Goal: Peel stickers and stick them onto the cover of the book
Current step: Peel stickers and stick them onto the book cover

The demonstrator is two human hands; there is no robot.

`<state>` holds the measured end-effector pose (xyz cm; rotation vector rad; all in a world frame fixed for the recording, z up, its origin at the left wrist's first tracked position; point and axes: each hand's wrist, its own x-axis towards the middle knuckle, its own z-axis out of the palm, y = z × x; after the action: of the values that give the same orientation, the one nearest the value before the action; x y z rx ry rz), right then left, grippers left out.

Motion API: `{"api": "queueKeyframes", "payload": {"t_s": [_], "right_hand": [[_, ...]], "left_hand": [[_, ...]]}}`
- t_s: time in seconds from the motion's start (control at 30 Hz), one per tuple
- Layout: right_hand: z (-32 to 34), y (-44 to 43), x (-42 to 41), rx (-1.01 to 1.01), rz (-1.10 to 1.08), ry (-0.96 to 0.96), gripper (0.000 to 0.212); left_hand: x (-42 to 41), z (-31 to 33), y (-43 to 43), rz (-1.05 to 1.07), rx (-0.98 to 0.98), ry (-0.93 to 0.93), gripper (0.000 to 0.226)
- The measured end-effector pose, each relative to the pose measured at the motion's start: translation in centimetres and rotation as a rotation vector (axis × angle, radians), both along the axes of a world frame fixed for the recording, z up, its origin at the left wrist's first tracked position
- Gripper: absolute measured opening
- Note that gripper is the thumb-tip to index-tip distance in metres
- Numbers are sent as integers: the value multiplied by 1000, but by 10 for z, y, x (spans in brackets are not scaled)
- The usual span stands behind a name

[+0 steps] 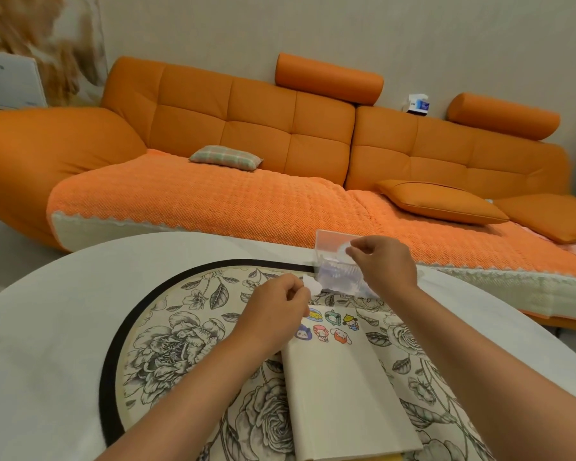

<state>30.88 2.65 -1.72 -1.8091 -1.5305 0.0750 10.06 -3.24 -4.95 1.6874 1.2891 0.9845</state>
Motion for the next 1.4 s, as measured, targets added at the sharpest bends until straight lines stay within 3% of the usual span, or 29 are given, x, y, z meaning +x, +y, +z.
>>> {"api": "queueKeyframes", "payload": {"t_s": [0.1,0.3,0.43,0.53,0.7,0.87,0.97,1.03,1.1,1.17,1.2,1.27,1.4], "right_hand": [[3,-3,-3,-9,39,-1,26],[-3,-60,-19,57,295,-38,14],[-14,-100,-18,111,436,-208,18],[-28,-114,-10,162,424,-419,21],[-38,-114,-1,382,396,-500,11],[-41,-111,2,465,393,-503,8],[-38,-113,0,427,335,-375,5],[-35,-116,-4,313,265,-154,6],[-28,-116,-9,152,237,342,8],[-21,-116,-11,8,225,831,7],[-20,-116,-11,-62,217,974,7],[-20,-116,-9,-178,220,1123,9],[-26,-116,-7,-320,267,1227,8]], "left_hand": [[1,1,-2,0,-8,8,22],[6,5,-6,4,-81,-54,25],[15,10,-12,-38,-191,-152,23],[23,11,-18,-68,-241,-176,22],[35,8,-25,-100,-295,-131,22],[42,8,-25,-69,-432,-249,20],[43,14,-32,-132,-593,-436,33],[45,18,-36,-172,-692,-615,52],[46,17,-35,-144,-693,-660,57],[47,15,-33,-94,-626,-573,46],[47,14,-32,-82,-587,-531,38],[48,11,-32,-80,-512,-474,27],[51,8,-33,-71,-394,-400,20]]}}
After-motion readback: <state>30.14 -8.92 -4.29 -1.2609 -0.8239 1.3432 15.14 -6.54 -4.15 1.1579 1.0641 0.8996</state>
